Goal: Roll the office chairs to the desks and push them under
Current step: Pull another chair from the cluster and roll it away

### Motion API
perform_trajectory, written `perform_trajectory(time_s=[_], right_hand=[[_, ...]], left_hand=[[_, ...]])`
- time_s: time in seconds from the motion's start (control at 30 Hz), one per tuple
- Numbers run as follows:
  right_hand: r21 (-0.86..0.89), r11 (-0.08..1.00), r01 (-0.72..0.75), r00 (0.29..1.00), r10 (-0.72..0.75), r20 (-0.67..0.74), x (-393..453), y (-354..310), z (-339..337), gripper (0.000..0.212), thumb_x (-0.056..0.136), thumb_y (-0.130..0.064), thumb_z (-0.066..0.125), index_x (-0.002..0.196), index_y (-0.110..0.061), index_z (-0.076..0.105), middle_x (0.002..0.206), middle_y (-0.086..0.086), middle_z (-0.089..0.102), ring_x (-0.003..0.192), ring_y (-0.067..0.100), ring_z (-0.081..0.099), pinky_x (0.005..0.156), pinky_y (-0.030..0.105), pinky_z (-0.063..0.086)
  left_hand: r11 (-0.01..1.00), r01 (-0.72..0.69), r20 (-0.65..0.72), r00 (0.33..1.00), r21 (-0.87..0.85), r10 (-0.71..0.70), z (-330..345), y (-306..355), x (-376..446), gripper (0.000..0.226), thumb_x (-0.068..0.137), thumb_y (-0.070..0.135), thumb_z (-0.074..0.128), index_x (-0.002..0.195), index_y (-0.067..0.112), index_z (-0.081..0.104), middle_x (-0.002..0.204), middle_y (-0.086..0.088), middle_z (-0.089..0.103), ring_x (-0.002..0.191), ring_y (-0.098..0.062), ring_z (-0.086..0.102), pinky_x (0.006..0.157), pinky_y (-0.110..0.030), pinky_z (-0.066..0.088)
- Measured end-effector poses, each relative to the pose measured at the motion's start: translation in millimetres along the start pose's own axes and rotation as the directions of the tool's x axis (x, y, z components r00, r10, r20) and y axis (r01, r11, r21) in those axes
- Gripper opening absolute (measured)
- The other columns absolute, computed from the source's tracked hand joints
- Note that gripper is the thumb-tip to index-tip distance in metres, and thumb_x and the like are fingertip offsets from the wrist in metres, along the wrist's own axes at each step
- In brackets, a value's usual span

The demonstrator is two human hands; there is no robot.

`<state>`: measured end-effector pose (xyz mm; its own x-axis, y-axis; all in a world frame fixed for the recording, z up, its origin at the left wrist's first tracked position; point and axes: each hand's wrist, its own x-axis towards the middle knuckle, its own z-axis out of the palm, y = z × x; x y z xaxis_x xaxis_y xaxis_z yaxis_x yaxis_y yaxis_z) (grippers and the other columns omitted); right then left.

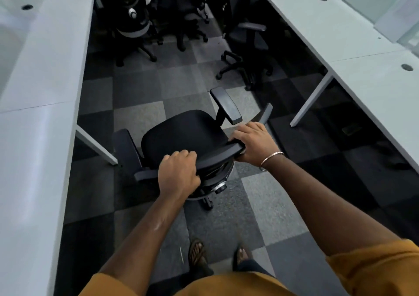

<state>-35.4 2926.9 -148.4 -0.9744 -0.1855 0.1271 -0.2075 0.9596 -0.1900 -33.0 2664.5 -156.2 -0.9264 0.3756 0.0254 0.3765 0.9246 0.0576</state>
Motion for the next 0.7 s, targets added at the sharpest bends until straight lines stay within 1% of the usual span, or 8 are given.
perform_trajectory(time_s=[0.07, 0.13, 0.2, 0.33, 0.4, 0.5, 0.57, 0.7], right_hand=[[0.005, 1.0, 0.024, 1.0, -0.024, 0.002, -18, 2, -2, 0.041, 0.067, -0.056, 0.064, 0.101, -0.034, 0.069, 0.099, -0.011, 0.062, 0.1, 0.019, 0.056, 0.095, 0.035, 0.037], [0.026, 0.998, 0.055, 0.998, -0.055, -0.009, -38, 4, -5, 0.039, 0.067, -0.056, 0.069, 0.1, -0.034, 0.069, 0.098, -0.012, 0.062, 0.1, 0.017, 0.055, 0.096, 0.035, 0.038], [0.034, 0.997, 0.072, 0.997, -0.071, -0.019, -56, 7, -6, 0.036, 0.068, -0.054, 0.071, 0.099, -0.035, 0.069, 0.094, -0.013, 0.061, 0.098, 0.016, 0.054, 0.095, 0.035, 0.038], [0.074, 0.992, 0.099, 0.995, -0.098, -0.026, -99, 12, -8, 0.032, 0.069, -0.052, 0.066, 0.095, -0.034, 0.069, 0.087, -0.014, 0.057, 0.089, 0.016, 0.051, 0.093, 0.031, 0.034], [0.084, 0.989, 0.121, 0.993, -0.12, -0.02, -118, 15, -11, 0.031, 0.067, -0.051, 0.069, 0.093, -0.034, 0.07, 0.085, -0.016, 0.057, 0.088, 0.015, 0.05, 0.092, 0.029, 0.032], [0.093, 0.988, 0.126, 0.992, -0.127, 0.008, -159, 26, -17, 0.036, 0.059, -0.051, 0.08, 0.089, -0.033, 0.069, 0.083, -0.016, 0.055, 0.087, 0.015, 0.05, 0.087, 0.026, 0.025], [0.103, 0.987, 0.126, 0.991, -0.129, 0.025, -186, 32, -21, 0.041, 0.055, -0.053, 0.084, 0.087, -0.033, 0.069, 0.082, -0.016, 0.055, 0.087, 0.015, 0.05, 0.084, 0.024, 0.02], [0.122, 0.988, 0.092, 0.993, -0.1, 0.058, -254, 41, -29, 0.046, 0.056, -0.058, 0.086, 0.091, -0.034, 0.07, 0.085, -0.017, 0.06, 0.088, 0.013, 0.048, 0.088, 0.025, 0.024]], left_hand=[[1.0, -0.001, 0.001, 1.0, -0.017, 0.001, 1, 12, -20, 0.024, 0.068, 0.029, 0.077, 0.083, 0.027, 0.059, 0.076, 0.011, 0.055, 0.071, -0.016, 0.055, 0.067, -0.034, 0.046], [1.0, -0.001, -0.004, 1.0, -0.017, 0.001, 2, 27, -43, 0.025, 0.067, 0.028, 0.078, 0.085, 0.026, 0.061, 0.076, 0.01, 0.056, 0.072, -0.016, 0.056, 0.067, -0.035, 0.048], [1.0, 0.008, -0.008, 1.0, -0.009, -0.008, 3, 40, -64, 0.026, 0.065, 0.027, 0.078, 0.085, 0.026, 0.061, 0.076, 0.01, 0.057, 0.072, -0.016, 0.057, 0.066, -0.035, 0.048], [0.999, 0.043, -0.042, 0.998, 0.025, -0.042, 4, 72, -105, 0.029, 0.06, 0.023, 0.079, 0.082, 0.025, 0.06, 0.072, 0.009, 0.055, 0.067, -0.017, 0.055, 0.062, -0.035, 0.045], [0.998, 0.05, -0.067, 0.997, 0.043, -0.047, 3, 86, -123, 0.03, 0.058, 0.022, 0.079, 0.082, 0.025, 0.062, 0.069, 0.009, 0.055, 0.065, -0.017, 0.054, 0.061, -0.034, 0.043], [0.997, 0.05, -0.11, 0.993, 0.061, -0.043, 2, 118, -155, 0.031, 0.056, 0.021, 0.08, 0.083, 0.024, 0.065, 0.067, 0.008, 0.055, 0.063, -0.018, 0.054, 0.06, -0.034, 0.044], [0.998, 0.046, -0.101, 0.994, 0.05, -0.041, 3, 138, -176, 0.03, 0.055, 0.021, 0.082, 0.08, 0.023, 0.065, 0.065, 0.007, 0.054, 0.061, -0.019, 0.054, 0.058, -0.034, 0.045], [0.999, -0.012, -0.07, 0.997, 0.04, 0.015, 4, 180, -223, 0.032, 0.053, 0.015, 0.081, 0.071, 0.022, 0.056, 0.059, 0.008, 0.045, 0.055, -0.017, 0.047, 0.055, -0.033, 0.043]])
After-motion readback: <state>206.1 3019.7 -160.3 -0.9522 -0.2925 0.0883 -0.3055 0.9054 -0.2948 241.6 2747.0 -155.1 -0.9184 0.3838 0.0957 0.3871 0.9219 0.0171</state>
